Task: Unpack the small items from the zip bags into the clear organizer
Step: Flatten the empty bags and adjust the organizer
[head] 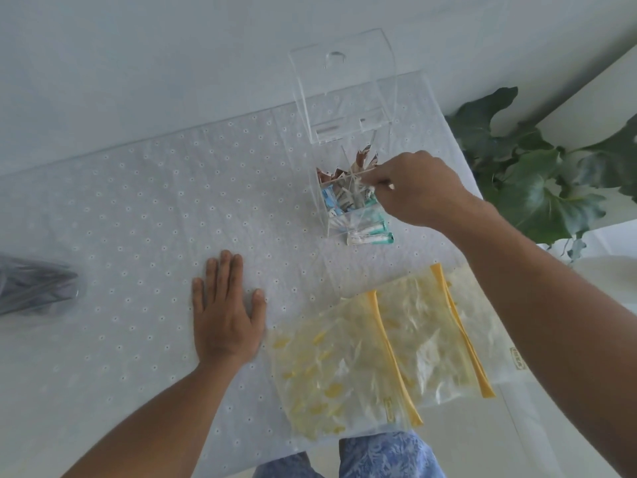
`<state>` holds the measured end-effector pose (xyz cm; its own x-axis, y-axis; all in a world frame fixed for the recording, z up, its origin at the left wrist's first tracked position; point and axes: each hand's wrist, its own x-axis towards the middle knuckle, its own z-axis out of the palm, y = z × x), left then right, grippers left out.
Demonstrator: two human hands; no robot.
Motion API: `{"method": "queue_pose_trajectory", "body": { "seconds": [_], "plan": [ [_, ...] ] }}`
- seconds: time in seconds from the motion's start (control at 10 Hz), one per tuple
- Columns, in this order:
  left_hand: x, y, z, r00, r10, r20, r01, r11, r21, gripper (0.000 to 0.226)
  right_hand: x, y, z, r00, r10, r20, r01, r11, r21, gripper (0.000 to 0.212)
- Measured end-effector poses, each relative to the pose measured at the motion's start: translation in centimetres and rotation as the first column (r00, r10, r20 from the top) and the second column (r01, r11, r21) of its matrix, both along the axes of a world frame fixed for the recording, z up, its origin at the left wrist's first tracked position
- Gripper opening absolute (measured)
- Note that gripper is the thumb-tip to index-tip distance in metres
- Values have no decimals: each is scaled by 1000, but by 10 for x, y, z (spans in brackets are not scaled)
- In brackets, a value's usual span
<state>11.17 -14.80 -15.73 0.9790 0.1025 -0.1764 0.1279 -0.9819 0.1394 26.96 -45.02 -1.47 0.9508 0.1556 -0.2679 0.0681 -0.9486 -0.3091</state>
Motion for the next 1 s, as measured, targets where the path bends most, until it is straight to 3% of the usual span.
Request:
{"method": "queue_pose_trajectory", "body": {
  "seconds": [0.1,0.2,0.3,0.5,0.7,0.8,1.0],
  "plan": [
    [0,0,0,1000,0,-2,0,1000,1,71,-30,-17,6,937,-218,273,132,945,300,29],
    [0,0,0,1000,-1,0,1,1000,0,71,-65,-29,-11,890,-275,363,138,923,360,20],
    [-1,1,1,1000,0,12,0,1000,-12,71,-80,-26,-43,961,-80,263,23,977,214,25],
    [-1,0,2,1000,-3,18,3,1000,-18,70,-68,1,-76,957,284,55,-274,951,-145,43],
    [0,-1,3,1000,-3,23,4,1000,-29,70,-60,15,-77,952,306,-23,-298,905,-305,32],
    [-1,0,2,1000,-1,21,1,1000,-22,70,-58,14,-75,952,306,-23,-301,915,-269,27],
    [0,-1,1,1000,-4,21,4,1000,-11,71,-79,-12,-78,953,296,67,-300,952,56,16]
  ]
}}
